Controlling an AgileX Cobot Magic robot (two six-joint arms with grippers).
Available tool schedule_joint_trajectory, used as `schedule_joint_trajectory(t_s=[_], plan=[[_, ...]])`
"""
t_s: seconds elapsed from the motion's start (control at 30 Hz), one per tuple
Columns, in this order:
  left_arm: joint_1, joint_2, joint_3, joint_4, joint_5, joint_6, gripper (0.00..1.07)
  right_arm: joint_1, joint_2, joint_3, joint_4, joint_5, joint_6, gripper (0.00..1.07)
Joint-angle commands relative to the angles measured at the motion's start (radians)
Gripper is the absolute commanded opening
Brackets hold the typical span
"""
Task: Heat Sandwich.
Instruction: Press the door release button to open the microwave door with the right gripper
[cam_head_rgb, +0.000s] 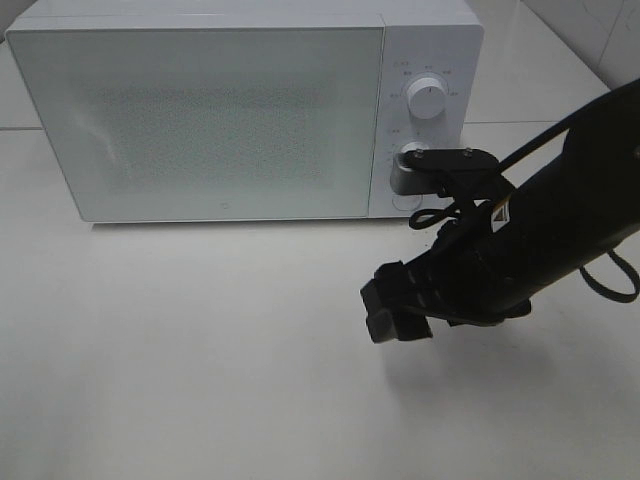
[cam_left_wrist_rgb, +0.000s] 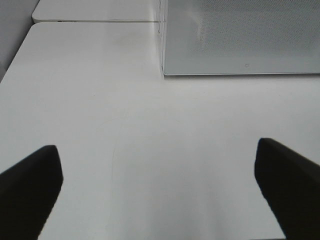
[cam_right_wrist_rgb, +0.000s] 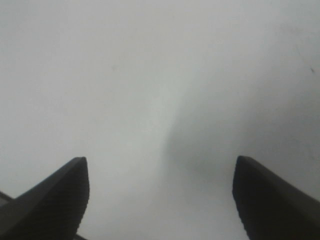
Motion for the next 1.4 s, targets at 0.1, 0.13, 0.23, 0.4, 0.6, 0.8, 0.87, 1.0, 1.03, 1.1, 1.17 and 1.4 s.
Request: schedule_joint_trajectory(t_s=[0.1,0.13,0.23,0.4,0.6,0.8,0.87,1.0,1.03,1.1,1.17,1.4], plan=[[-0.001,-0.026,0.004,0.002,0.003,-0.004,1.01,-0.006,-0.029,-0.042,-0.160,0.214,-0.026,0.76],[-0.001,-0.026,0.004,0.002,0.003,-0.004,1.01,-0.006,-0.038,-0.046,-0.181,0.249,-0.026,0.76],[-0.001,-0.026,0.004,0.002,0.003,-0.004,1.01,-0.006,-0.066,-0.055,-0.221,0.329,-0.026,0.76],[-0.001,-0.026,0.004,0.002,0.003,-0.004,1.01,-0.006,-0.147,-0.055,-0.251,0.441,-0.025,0.76],[-0.001,-0.026,0.004,0.002,0.003,-0.004,1.01,-0.006,-0.295,-0.055,-0.282,0.513,-0.024,0.76],[-0.001,-0.026,0.004,0.002,0.003,-0.004,1.01,-0.006,-0.496,-0.055,-0.299,0.516,-0.018,0.76],[-0.001,-0.026,0.004,0.002,0.003,-0.004,1.01,-0.006,-0.526,-0.055,-0.299,0.517,-0.018,0.76],[-0.001,-0.026,0.004,0.002,0.003,-0.004,1.01,-0.006,-0.638,-0.055,-0.297,0.540,-0.018,0.76],[-0.001,-0.026,0.004,0.002,0.003,-0.004,1.01,-0.006,-0.669,-0.055,-0.297,0.553,-0.018,0.76],[-0.001,-0.026,0.004,0.002,0.003,-0.004,1.01,-0.006,-0.755,-0.055,-0.297,0.590,-0.018,0.76],[-0.001,-0.026,0.004,0.002,0.003,-0.004,1.01,-0.006,-0.787,-0.055,-0.298,0.598,-0.018,0.76],[-0.001,-0.026,0.004,0.002,0.003,-0.004,1.01,-0.006,-1.000,-0.034,-0.299,0.646,-0.018,0.76]])
